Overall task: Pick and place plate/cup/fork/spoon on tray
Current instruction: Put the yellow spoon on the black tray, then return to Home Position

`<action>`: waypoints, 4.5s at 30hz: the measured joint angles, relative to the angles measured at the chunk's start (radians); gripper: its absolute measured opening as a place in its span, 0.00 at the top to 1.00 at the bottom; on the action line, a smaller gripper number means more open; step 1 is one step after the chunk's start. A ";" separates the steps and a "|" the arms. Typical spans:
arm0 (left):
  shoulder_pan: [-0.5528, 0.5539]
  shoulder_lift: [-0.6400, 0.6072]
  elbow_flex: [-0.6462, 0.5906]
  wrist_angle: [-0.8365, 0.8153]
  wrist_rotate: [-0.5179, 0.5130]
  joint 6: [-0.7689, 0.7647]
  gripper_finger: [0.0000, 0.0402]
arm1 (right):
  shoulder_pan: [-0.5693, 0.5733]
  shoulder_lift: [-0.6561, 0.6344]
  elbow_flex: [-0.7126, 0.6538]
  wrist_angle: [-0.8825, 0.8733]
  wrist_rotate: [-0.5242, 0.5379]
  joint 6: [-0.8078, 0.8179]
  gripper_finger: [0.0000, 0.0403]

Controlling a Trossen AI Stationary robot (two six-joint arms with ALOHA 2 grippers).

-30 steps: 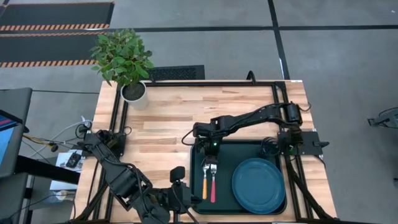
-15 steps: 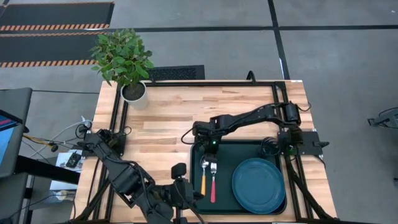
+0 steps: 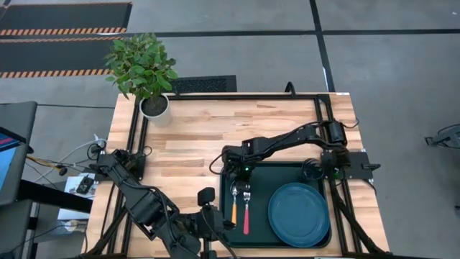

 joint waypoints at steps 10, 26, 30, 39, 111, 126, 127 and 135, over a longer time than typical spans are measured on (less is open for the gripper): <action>0.000 0.000 0.000 -0.005 -0.002 -0.001 1.00 | 0.008 0.000 0.000 -0.002 0.027 -0.002 0.69; 0.000 0.000 0.000 -0.040 -0.175 0.054 1.00 | -0.044 -0.059 0.163 -0.365 0.023 -0.013 0.56; 0.005 0.000 0.000 -0.042 -0.220 0.151 1.00 | -0.026 -0.212 0.231 -0.486 0.050 -0.012 0.57; 0.020 0.001 0.001 -0.069 -0.018 0.123 1.00 | 0.097 -0.779 0.237 -0.491 0.168 -0.040 0.57; 0.161 -1.991 -2.267 1.032 0.565 0.537 1.00 | 0.254 -1.907 -1.394 0.772 0.681 0.191 0.58; 0.162 -1.991 -2.264 0.898 0.321 0.607 1.00 | 0.254 -1.907 -1.394 0.614 0.674 0.191 0.58; 0.162 -1.991 -2.264 0.898 0.321 0.606 1.00 | 0.254 -1.907 -1.394 0.614 0.674 0.191 0.58; 0.162 -1.991 -2.264 0.897 0.321 0.602 1.00 | 0.254 -1.907 -1.394 0.609 0.675 0.191 0.58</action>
